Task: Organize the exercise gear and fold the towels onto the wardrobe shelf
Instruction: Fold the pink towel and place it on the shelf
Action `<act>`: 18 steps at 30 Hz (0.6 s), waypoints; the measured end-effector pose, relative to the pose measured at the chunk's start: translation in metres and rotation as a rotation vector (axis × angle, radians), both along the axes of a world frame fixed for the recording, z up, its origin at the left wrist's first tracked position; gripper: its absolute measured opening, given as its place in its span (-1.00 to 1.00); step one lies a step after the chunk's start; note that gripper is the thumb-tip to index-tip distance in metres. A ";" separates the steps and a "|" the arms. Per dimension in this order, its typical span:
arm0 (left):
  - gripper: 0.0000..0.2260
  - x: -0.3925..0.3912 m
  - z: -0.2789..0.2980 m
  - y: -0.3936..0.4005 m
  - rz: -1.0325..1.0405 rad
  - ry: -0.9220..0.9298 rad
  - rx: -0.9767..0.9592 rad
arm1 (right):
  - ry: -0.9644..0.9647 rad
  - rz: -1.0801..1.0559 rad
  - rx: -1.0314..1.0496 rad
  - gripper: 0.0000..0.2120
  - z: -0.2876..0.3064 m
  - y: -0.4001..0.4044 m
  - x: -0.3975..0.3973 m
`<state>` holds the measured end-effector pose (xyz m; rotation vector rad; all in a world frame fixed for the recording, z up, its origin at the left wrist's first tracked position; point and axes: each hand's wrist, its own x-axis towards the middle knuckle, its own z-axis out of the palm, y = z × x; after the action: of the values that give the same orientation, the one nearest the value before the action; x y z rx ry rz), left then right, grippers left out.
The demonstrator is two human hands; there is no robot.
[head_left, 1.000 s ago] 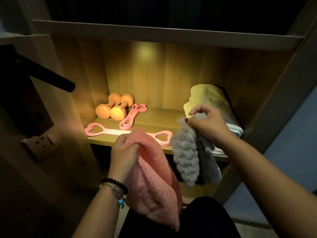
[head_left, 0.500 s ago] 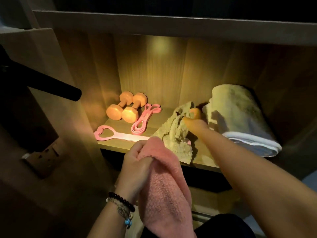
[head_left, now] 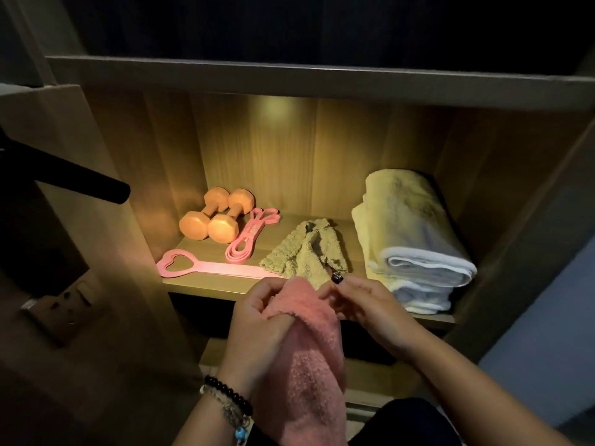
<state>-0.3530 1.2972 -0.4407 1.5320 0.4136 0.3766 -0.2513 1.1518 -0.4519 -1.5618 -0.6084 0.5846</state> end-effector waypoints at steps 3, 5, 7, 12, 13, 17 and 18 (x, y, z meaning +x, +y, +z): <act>-0.89 -0.010 -0.002 -0.013 0.029 -0.025 0.065 | -0.085 0.021 0.000 -0.67 0.004 -0.021 -0.021; -0.90 -0.017 -0.003 -0.022 0.009 -0.042 0.085 | -0.119 0.029 0.028 -0.73 0.004 -0.031 -0.034; -0.87 -0.025 -0.006 -0.031 -0.002 -0.074 0.098 | -0.142 0.021 0.060 -0.77 0.001 -0.038 -0.048; -0.82 -0.048 -0.021 -0.048 -0.084 -0.182 0.192 | -0.173 0.006 0.123 -0.63 -0.027 -0.053 -0.074; -0.77 -0.054 -0.026 -0.049 -0.115 -0.188 0.214 | -0.198 0.006 0.110 -0.69 -0.034 -0.057 -0.080; -0.71 -0.073 -0.041 -0.054 -0.201 -0.175 0.331 | -0.307 -0.094 0.033 -0.86 -0.056 -0.070 -0.096; -0.73 -0.074 -0.045 -0.052 -0.209 -0.155 0.360 | -0.308 -0.132 0.034 -0.86 -0.059 -0.072 -0.098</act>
<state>-0.4274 1.2449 -0.4860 1.8616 0.0620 0.4170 -0.3490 1.0793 -0.5109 -1.6591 -0.7351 0.2334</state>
